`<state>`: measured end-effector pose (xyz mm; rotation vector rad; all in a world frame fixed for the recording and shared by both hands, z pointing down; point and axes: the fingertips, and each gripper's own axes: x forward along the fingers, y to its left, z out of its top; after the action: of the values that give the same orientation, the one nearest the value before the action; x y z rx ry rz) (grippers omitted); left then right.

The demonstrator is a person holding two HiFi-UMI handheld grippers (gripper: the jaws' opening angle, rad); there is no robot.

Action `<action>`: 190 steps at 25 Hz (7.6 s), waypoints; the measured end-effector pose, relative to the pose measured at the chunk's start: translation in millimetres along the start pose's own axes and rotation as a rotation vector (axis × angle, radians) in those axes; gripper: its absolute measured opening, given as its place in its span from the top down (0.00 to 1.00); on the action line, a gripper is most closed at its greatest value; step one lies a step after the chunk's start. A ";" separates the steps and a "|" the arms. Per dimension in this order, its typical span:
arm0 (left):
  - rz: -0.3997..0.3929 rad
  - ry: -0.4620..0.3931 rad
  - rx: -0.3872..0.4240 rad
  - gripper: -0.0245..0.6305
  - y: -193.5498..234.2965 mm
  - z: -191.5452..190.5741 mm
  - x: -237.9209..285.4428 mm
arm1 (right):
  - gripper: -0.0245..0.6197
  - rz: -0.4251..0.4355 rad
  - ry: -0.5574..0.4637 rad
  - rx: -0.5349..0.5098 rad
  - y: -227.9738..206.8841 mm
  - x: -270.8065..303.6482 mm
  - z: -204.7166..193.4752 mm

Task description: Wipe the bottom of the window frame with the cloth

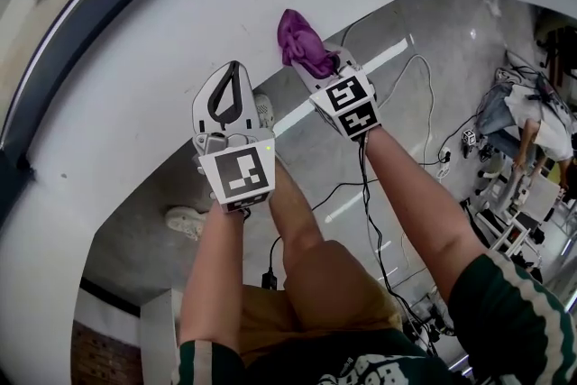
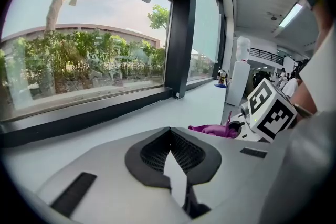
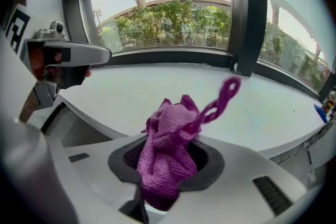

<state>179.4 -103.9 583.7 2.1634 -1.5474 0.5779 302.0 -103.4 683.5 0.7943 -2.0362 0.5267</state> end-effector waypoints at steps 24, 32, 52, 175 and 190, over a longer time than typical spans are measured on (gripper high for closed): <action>0.169 -0.003 -0.099 0.95 86.5 -48.7 -104.8 | 0.76 0.154 0.001 -0.221 150.2 25.5 27.0; 0.236 0.007 -0.139 0.95 129.2 -67.3 -148.9 | 0.76 0.207 0.005 -0.267 208.7 39.9 47.0; 0.410 0.052 -0.242 0.95 229.3 -128.7 -264.0 | 0.76 0.416 0.034 -0.467 388.8 73.8 84.0; 0.056 0.031 -0.020 0.95 66.3 40.0 61.5 | 0.76 -0.015 -0.114 -0.238 -50.8 75.0 152.5; 0.008 0.037 -0.022 0.95 36.3 46.1 77.7 | 0.76 -0.145 -0.107 -0.126 -123.5 56.3 136.3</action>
<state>172.1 -200.5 592.0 2.1193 -1.5370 0.5970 287.1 -294.3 666.2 0.9016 -2.0672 0.2764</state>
